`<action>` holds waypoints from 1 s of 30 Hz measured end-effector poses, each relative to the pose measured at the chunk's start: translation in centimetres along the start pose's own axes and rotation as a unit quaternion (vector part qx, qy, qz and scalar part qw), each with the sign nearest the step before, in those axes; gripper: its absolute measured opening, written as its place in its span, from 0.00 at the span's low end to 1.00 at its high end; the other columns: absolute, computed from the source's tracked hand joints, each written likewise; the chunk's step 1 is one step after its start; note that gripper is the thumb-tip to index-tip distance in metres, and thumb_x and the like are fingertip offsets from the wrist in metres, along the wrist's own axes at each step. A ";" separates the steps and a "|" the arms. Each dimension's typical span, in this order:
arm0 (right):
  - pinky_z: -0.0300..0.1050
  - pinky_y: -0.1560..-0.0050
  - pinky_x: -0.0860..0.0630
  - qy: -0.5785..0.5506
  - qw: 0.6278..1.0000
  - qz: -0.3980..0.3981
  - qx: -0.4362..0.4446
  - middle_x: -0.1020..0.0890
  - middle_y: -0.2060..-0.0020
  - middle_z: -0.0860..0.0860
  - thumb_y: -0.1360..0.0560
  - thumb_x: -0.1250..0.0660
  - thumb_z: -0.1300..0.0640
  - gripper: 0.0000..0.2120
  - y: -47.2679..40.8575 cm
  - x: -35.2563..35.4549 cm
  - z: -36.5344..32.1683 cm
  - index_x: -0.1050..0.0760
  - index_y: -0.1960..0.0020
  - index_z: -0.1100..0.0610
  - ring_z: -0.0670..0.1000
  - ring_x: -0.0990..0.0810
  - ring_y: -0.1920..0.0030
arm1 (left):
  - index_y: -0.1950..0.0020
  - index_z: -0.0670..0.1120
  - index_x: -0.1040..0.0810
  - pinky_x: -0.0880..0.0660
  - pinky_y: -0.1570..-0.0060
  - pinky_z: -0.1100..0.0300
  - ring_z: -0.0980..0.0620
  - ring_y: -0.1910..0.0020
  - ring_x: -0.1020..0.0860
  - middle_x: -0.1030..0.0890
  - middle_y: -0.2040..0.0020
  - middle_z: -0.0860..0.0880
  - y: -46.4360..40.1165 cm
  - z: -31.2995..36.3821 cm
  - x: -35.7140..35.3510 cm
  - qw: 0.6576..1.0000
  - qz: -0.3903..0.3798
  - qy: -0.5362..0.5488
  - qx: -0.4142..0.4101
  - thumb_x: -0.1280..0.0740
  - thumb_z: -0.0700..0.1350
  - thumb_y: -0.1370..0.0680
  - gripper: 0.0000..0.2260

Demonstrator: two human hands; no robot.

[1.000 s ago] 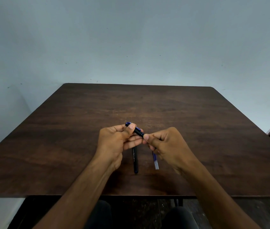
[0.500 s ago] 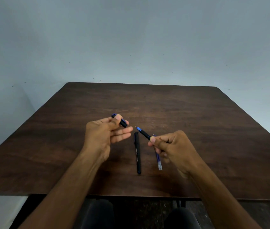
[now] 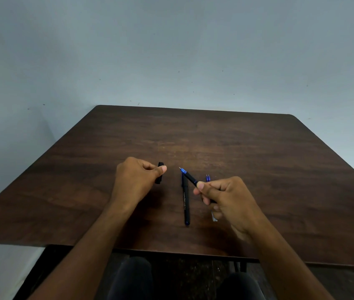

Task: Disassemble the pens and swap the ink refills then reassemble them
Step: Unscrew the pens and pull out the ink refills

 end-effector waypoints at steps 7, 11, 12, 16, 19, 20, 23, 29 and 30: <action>0.39 0.77 0.39 0.004 1.000 -0.017 -0.009 0.26 0.72 0.52 0.19 0.32 0.54 0.15 -0.1 -0.5 0.2 0.15 0.60 0.60 0.48 0.38 0.74 | 0.61 0.52 0.14 0.20 0.53 0.58 0.57 0.58 0.18 0.14 0.60 0.53 -1.0 -1.1 -1.1 0.998 0.002 -0.061 0.016 0.24 0.58 0.29 0.10; 0.38 0.77 0.40 -0.002 1.000 -0.020 -0.015 0.26 0.73 0.51 0.19 0.32 0.54 0.15 -0.3 -0.8 0.4 0.14 0.60 0.59 0.47 0.37 0.74 | 0.59 0.52 0.14 0.23 0.62 0.63 0.60 0.65 0.20 0.16 0.66 0.56 -1.1 -1.2 -1.4 0.996 0.007 -0.092 0.014 0.24 0.59 0.31 0.11; 0.38 0.77 0.40 -0.005 1.000 -0.021 -0.017 0.26 0.73 0.51 0.19 0.32 0.54 0.15 -0.3 -0.9 0.5 0.14 0.60 0.59 0.47 0.37 0.74 | 0.58 0.52 0.14 0.25 0.64 0.64 0.61 0.66 0.21 0.16 0.65 0.57 -1.1 -1.2 -1.5 0.995 0.010 -0.096 0.011 0.24 0.59 0.31 0.12; 0.37 0.78 0.40 -0.009 0.999 -0.018 -0.026 0.25 0.73 0.50 0.19 0.32 0.54 0.15 -0.4 -1.2 0.7 0.14 0.60 0.59 0.47 0.37 0.75 | 0.56 0.51 0.13 0.29 0.70 0.66 0.62 0.67 0.22 0.19 0.68 0.58 -0.7 -1.1 -1.6 0.994 0.031 -0.107 -0.005 0.24 0.59 0.30 0.12; 0.37 0.78 0.40 -0.004 0.999 -0.013 -0.030 0.25 0.74 0.50 0.19 0.32 0.55 0.15 -0.4 -1.3 0.6 0.14 0.60 0.59 0.47 0.37 0.75 | 0.55 0.51 0.13 0.33 0.72 0.69 0.62 0.67 0.23 0.15 0.62 0.55 -0.5 -1.3 -1.5 0.994 0.039 -0.106 -0.007 0.23 0.58 0.30 0.12; 0.38 0.78 0.39 -0.003 0.999 -0.011 -0.030 0.25 0.74 0.50 0.19 0.32 0.55 0.15 -0.4 -1.3 0.5 0.14 0.60 0.59 0.47 0.37 0.75 | 0.55 0.50 0.13 0.33 0.71 0.70 0.62 0.66 0.23 0.14 0.59 0.54 -0.4 -1.3 -1.4 0.994 0.044 -0.102 -0.013 0.23 0.58 0.30 0.13; 0.37 0.78 0.40 -0.011 0.999 -0.007 -0.030 0.25 0.74 0.50 0.19 0.32 0.56 0.15 -0.4 -1.3 0.4 0.15 0.60 0.60 0.47 0.37 0.75 | 0.50 0.49 0.13 0.28 0.59 0.71 0.62 0.58 0.19 0.15 0.53 0.58 0.3 -1.1 -0.7 0.993 0.082 -0.049 -0.066 0.24 0.56 0.29 0.13; 0.37 0.77 0.42 -0.057 0.998 -0.028 -0.027 0.26 0.72 0.51 0.19 0.32 0.56 0.14 -0.5 -1.6 0.3 0.15 0.59 0.62 0.47 0.38 0.74 | 0.50 0.49 0.13 0.24 0.62 0.64 0.59 0.61 0.19 0.13 0.56 0.52 3.6 0.0 -1.6 0.942 -0.061 0.329 0.015 0.27 0.48 0.24 0.06; 0.37 0.77 0.42 -0.064 0.997 -0.034 -0.027 0.26 0.72 0.52 0.19 0.32 0.56 0.14 -0.5 -1.7 0.3 0.15 0.58 0.62 0.47 0.37 0.74 | 0.49 0.47 0.14 0.25 0.61 0.63 0.58 0.60 0.20 0.13 0.55 0.50 4.1 0.1 -1.8 0.925 -0.099 0.365 0.038 0.28 0.47 0.24 0.07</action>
Point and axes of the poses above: each hand's wrist, its own y-axis away from the middle knuckle, its own x-axis out of the back of the hand, z = x × y, the point moved 2 cm from there along -y, towards the middle knuckle
